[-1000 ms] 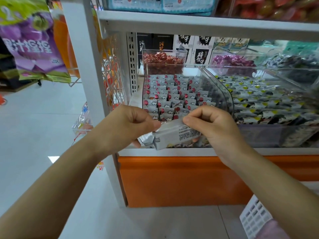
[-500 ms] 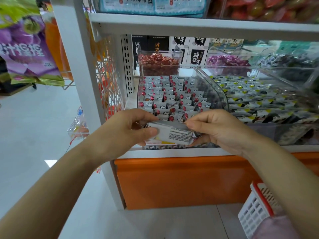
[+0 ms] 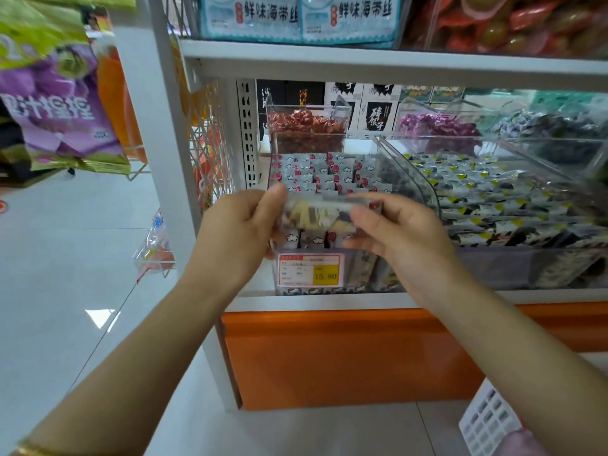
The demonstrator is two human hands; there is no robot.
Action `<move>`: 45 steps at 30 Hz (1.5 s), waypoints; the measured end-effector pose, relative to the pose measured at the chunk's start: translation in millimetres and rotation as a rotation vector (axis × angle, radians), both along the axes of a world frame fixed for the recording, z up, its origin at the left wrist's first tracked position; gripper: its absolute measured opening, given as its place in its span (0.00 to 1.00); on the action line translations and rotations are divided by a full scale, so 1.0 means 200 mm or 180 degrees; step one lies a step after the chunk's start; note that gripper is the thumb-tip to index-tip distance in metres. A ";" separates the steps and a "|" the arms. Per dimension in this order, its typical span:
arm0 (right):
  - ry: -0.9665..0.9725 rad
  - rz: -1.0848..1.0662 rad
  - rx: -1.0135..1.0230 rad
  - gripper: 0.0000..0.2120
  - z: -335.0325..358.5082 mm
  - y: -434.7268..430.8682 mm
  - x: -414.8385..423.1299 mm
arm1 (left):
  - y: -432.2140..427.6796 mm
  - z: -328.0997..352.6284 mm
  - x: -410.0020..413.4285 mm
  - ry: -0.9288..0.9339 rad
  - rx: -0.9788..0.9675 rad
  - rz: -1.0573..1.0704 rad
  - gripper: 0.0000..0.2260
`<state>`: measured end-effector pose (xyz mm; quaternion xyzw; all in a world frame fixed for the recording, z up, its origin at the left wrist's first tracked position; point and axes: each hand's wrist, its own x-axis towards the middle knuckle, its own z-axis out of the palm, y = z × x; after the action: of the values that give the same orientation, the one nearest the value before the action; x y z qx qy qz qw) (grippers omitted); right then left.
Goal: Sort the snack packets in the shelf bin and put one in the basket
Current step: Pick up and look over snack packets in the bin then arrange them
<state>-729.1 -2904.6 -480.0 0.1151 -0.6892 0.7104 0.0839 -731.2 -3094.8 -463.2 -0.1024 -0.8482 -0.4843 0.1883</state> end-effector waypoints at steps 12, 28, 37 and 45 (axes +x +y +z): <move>0.0803 -0.0743 0.2229 0.13 0.24 -0.20 -0.49 | -0.08 -0.14 -0.23 -0.0406 -0.1816 -0.0144 0.43; 0.0818 -0.0420 0.2955 0.08 0.16 -0.27 -0.71 | -0.05 -0.12 -0.23 -0.0494 -0.1678 -0.0332 0.45; 0.0981 -0.0551 0.3854 0.05 0.15 -0.34 -0.78 | -0.06 -0.12 -0.24 -0.0410 -0.1590 -0.0322 0.44; 0.1448 -0.1503 0.0972 0.06 0.24 -0.19 -0.39 | -0.05 -0.08 -0.18 0.0076 -0.1474 0.0163 0.39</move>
<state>-806.9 -2942.9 -432.6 0.1191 -0.7586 0.5166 0.3787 -766.6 -3105.4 -480.0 -0.1270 -0.9368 -0.2706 0.1820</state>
